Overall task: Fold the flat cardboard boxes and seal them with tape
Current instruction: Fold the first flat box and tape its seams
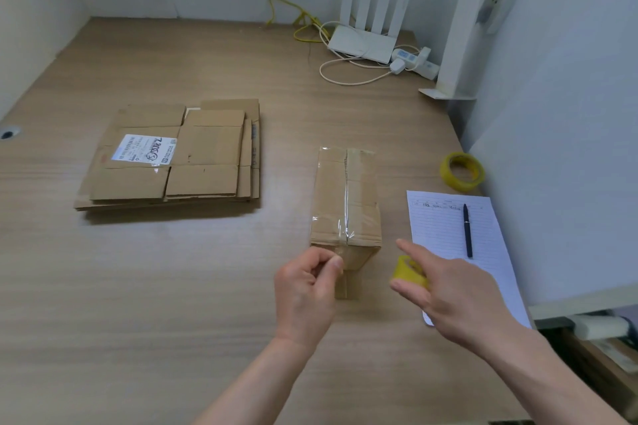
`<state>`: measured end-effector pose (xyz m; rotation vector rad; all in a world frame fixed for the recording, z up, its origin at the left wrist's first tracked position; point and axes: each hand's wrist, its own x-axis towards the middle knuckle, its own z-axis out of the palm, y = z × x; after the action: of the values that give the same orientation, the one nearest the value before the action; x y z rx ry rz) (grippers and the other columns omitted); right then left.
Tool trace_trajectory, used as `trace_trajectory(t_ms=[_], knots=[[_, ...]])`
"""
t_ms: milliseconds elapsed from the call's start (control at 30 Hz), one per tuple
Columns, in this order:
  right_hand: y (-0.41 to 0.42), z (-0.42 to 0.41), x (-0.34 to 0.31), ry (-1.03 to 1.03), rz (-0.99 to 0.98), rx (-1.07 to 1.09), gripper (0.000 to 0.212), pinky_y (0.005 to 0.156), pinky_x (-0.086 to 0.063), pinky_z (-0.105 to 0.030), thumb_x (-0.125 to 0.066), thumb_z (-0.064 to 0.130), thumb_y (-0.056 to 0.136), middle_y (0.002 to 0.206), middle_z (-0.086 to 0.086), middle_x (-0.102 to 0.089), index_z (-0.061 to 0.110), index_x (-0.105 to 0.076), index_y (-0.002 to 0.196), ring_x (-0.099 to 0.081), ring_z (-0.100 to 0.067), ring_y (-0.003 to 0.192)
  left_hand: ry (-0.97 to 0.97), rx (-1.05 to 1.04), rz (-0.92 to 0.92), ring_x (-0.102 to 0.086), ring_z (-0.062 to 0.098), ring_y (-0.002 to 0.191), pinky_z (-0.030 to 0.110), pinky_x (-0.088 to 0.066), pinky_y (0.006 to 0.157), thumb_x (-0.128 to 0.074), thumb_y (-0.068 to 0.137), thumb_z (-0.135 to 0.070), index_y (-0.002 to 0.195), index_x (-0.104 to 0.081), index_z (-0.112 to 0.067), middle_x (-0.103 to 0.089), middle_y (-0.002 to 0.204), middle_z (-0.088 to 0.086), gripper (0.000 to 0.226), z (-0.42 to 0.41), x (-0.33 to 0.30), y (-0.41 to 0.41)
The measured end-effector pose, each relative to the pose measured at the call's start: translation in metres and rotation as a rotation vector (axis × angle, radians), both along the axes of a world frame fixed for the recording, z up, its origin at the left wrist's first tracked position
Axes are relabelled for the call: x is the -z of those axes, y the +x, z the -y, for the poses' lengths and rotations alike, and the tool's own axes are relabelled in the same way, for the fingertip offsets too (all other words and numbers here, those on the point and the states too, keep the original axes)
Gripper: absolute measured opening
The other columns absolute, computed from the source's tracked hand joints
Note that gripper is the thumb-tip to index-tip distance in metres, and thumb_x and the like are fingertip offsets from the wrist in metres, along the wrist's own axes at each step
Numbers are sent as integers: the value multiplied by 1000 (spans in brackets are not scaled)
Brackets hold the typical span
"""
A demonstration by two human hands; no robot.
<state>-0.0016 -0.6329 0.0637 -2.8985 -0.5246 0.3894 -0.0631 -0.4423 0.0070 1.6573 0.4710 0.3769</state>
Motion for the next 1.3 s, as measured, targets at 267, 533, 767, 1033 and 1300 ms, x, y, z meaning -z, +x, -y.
trace_trajectory(t_ms=[267, 533, 767, 1033, 1300], knots=[[25, 7, 3, 116, -270, -29, 47, 76, -48, -35, -59, 50, 88, 110, 14, -69, 54, -46, 133, -62, -12, 98, -65, -125, -47, -49, 12, 58, 30, -41, 59, -69, 86, -2, 68, -67, -17, -58, 60, -8, 24, -7, 15, 7], [39, -14, 27, -59, 149, -29, 44, 66, -32, -31, -51, 62, 91, 118, 13, -68, 50, -49, 133, -60, -20, 110, 35, -238, -63, -56, 8, 71, 22, -43, 66, -73, 83, -3, 63, -63, -27, -58, 79, 3, 33, -11, 23, 17], [42, -25, 43, -45, 244, -59, 40, 61, -39, -33, -54, 59, 90, 96, 3, -72, 41, -54, 127, -65, -27, 95, 74, -265, -79, -56, 2, 70, 17, -45, 69, -76, 82, -5, 69, -69, -23, -60, 81, 2, 23, -18, 32, 20], [43, -27, 54, -27, 250, -70, 45, 58, -32, -30, -54, 57, 91, 94, 4, -72, 44, -48, 134, -65, -25, 91, -11, -281, -109, -66, 14, 77, 30, -53, 76, -76, 81, -7, 67, -67, -35, -70, 76, -4, 33, -21, 39, 23], [43, -29, 59, 25, 282, -97, 44, 56, -31, -29, -61, 54, 89, 90, 3, -74, 40, -57, 130, -67, -25, 83, -112, -269, -122, -67, 9, 75, 22, -53, 75, -76, 81, -4, 67, -70, -33, -73, 74, -7, 32, -24, 45, 22]])
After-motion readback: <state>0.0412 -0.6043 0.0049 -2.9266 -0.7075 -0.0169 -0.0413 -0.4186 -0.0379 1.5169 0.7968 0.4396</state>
